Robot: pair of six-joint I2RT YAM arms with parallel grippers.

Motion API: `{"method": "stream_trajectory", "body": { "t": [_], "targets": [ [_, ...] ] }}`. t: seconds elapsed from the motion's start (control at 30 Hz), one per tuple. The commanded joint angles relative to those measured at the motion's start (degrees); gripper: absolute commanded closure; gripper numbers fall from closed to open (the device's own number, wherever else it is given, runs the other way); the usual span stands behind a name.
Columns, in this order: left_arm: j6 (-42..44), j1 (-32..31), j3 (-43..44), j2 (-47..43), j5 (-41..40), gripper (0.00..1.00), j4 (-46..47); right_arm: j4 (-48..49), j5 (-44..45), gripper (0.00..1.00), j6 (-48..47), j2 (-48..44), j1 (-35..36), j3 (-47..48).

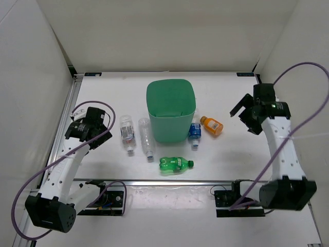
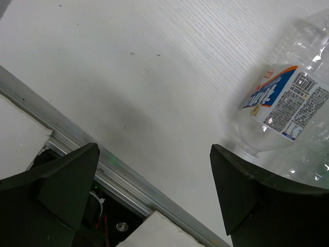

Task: Put the plastic bottles in the bin

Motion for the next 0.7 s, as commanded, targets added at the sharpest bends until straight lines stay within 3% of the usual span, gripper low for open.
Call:
{"method": "stream_trajectory", "body": {
  "t": [0.0, 0.3, 0.67],
  "targets": [
    [1.94, -0.18, -0.17, 1.70, 1.39, 0.00, 3.40, 4.19, -5.92, 0.00, -5.71, 8.19, 0.80, -1.44],
    [3.70, 0.51, -2.10, 1.00, -0.20, 0.00, 5.24, -9.08, 2.24, 0.00, -8.52, 39.58, 4.14, 26.22],
    [4.75, 4.38, -2.62, 2.66, -0.20, 0.00, 5.24, -3.81, -10.76, 0.00, -12.30, 47.77, 4.14, 29.23]
  ]
}}
